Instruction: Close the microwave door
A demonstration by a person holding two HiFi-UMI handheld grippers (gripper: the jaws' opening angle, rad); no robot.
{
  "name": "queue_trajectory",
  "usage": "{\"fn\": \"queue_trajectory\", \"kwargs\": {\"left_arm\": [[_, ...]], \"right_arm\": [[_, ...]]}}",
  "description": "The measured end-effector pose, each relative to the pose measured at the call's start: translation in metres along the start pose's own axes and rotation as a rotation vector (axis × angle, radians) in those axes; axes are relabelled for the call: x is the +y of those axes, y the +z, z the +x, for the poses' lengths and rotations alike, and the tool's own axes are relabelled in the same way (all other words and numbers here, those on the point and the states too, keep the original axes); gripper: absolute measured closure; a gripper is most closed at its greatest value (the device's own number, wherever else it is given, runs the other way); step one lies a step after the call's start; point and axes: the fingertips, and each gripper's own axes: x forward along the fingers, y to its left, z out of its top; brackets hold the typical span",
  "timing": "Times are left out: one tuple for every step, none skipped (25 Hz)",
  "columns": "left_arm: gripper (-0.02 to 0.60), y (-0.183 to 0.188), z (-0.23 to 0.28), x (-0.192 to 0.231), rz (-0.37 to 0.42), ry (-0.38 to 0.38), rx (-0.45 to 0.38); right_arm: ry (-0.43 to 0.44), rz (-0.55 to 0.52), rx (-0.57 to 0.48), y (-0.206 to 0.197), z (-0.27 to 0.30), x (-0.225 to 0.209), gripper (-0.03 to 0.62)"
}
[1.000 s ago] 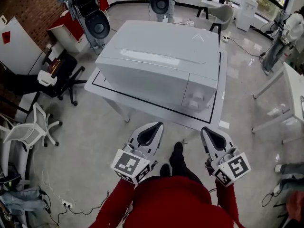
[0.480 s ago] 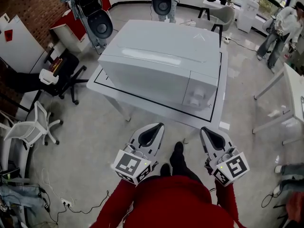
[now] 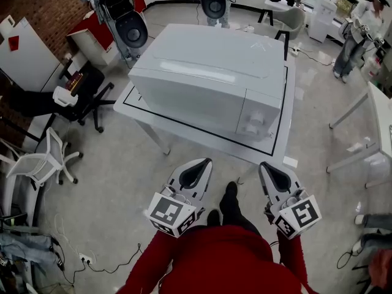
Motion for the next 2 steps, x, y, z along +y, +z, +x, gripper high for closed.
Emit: {"fn": "queue_trajectory", "kwargs": {"left_arm": [[0.571,-0.0008,-0.0003,-0.0006,-0.001,0.001,0.002],[0.571,-0.0016,-0.0006,-0.0013,-0.001,0.003,0.004]], "right_arm": [[0.0,0.001,0.001,-0.0006,-0.0004,0.0001,0.58],[0.0,0.002,0.001,-0.0012,-0.0008,0.0001,0.582]]}}
